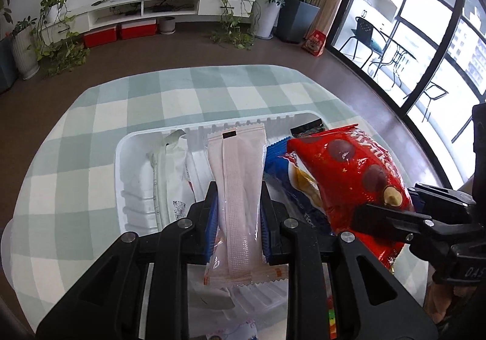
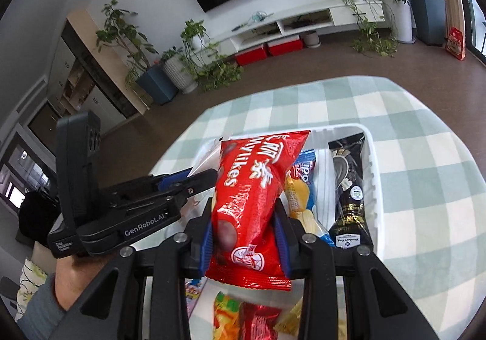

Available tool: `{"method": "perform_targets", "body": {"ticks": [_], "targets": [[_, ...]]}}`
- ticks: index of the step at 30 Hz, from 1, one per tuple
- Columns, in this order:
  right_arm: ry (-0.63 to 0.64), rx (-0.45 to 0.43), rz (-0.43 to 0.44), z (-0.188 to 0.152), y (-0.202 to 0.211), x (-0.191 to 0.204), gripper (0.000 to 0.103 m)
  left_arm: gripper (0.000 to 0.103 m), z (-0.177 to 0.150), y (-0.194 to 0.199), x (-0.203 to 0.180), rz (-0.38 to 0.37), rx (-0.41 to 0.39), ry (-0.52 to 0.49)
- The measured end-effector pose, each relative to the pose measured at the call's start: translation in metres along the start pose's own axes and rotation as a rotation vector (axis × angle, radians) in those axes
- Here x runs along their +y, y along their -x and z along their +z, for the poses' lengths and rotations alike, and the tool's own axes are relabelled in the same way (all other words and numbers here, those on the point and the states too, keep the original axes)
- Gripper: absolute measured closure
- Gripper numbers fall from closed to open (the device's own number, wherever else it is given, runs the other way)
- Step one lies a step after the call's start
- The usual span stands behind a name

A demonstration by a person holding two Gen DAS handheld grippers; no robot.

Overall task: Organize snacks
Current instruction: 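Lower both packets into the white tray and open both grippers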

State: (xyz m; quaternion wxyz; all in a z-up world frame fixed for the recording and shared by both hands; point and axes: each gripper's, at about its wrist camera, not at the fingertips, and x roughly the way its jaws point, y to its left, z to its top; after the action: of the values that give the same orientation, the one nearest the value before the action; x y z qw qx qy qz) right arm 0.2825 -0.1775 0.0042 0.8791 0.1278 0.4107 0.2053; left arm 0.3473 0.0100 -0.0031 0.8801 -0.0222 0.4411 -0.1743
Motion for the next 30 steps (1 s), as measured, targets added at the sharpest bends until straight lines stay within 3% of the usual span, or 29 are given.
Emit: {"method": "perform_targets", "body": {"ticks": [16, 30], "targets": [[0.126, 0.068, -0.146, -0.019, -0.056, 0.0, 0.065, 0.08, -0.019, -0.042, 0.007, 0.031, 0.055, -0.022], [0.149, 0.074, -0.161, -0.027, -0.066, 0.001, 0.06, 0.075, -0.021, -0.04, 0.004, 0.033, 0.046, -0.033]]}}
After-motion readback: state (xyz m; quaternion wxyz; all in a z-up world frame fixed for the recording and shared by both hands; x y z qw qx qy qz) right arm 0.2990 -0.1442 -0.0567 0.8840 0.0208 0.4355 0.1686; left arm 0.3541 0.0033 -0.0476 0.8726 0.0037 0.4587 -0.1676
